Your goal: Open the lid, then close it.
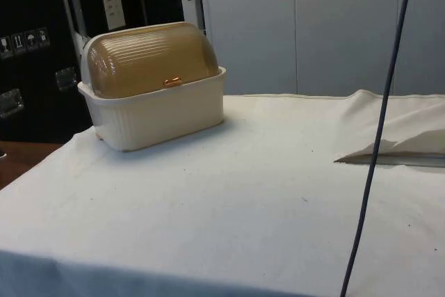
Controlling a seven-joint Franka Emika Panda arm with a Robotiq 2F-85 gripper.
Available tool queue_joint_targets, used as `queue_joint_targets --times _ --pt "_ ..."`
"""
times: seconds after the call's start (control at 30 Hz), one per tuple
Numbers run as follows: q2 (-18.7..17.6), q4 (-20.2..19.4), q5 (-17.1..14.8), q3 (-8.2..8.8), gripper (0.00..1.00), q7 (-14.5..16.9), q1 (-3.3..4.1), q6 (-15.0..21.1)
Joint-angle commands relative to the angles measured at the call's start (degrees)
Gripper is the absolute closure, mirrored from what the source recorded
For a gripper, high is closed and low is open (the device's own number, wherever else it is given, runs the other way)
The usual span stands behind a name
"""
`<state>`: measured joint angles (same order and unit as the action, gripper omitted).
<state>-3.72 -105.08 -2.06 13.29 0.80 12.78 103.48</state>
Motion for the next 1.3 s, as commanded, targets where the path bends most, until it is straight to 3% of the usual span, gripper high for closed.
queue_joint_targets --times 0.0,0.1,0.13,0.27,0.33,0.4,0.57,1.03,1.27 --pt "0.06 0.0 0.29 -0.06 0.06 -0.29 0.06 0.06" --pt "0.0 0.0 0.0 -0.06 0.29 -0.06 0.0 0.0" --pt "0.0 0.0 0.29 -0.11 0.29 -0.29 0.06 0.0" --pt "0.0 0.0 0.29 -0.17 0.5 -0.34 0.06 0.0" --pt "0.0 0.0 0.29 -0.17 0.67 -0.34 0.06 0.0" --pt "0.0 0.0 0.29 -0.17 0.72 -0.34 0.06 0.0" --pt "-0.06 0.06 0.23 -0.17 1.0 -0.29 0.06 0.06" --pt "-0.23 0.0 0.0 -1.32 1.0 -0.8 0.0 0.92" --pt "0.0 -1.72 0.74 -1.83 1.0 -1.95 0.11 4.87"
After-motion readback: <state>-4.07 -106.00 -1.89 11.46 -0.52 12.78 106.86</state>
